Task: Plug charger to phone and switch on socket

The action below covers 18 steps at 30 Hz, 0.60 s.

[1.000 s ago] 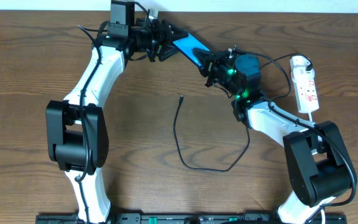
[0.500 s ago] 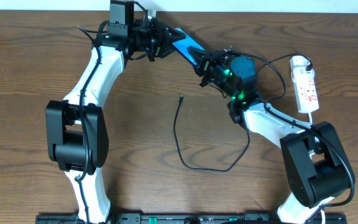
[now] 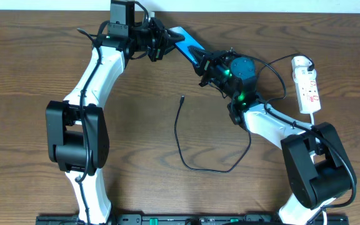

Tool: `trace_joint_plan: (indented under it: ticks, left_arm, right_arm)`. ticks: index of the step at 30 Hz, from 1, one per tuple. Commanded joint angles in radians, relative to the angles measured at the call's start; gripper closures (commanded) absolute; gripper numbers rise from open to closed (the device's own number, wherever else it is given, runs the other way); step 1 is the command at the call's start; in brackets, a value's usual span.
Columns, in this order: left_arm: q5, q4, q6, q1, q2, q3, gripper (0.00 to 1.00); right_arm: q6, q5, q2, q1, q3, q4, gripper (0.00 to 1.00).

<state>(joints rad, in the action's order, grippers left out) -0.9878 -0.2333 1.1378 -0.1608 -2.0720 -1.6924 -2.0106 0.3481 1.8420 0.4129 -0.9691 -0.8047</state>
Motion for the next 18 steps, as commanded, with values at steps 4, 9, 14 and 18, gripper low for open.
trace_joint_plan:
  ticks: [4,9,14,18]
  left_arm:
    - [0.013,0.015,-0.003,-0.001,0.020,-0.003,0.92]
    - [0.016,0.015,-0.019,0.000,0.020,-0.003,0.93]
    - [0.025,0.015,-0.049,0.013,0.020,-0.003,0.93]
    - [0.019,0.014,-0.109,0.039,0.019,-0.003,0.92]
  right_arm:
    - [0.007,0.061,-0.007,0.027,-0.019,0.000,0.82]
    - [0.031,0.061,-0.007,0.027,-0.019,0.001,0.63]
    - [0.098,0.061,-0.007,0.026,-0.019,0.002,0.52]
    - [0.180,0.062,-0.007,0.021,-0.019,0.002,0.46]
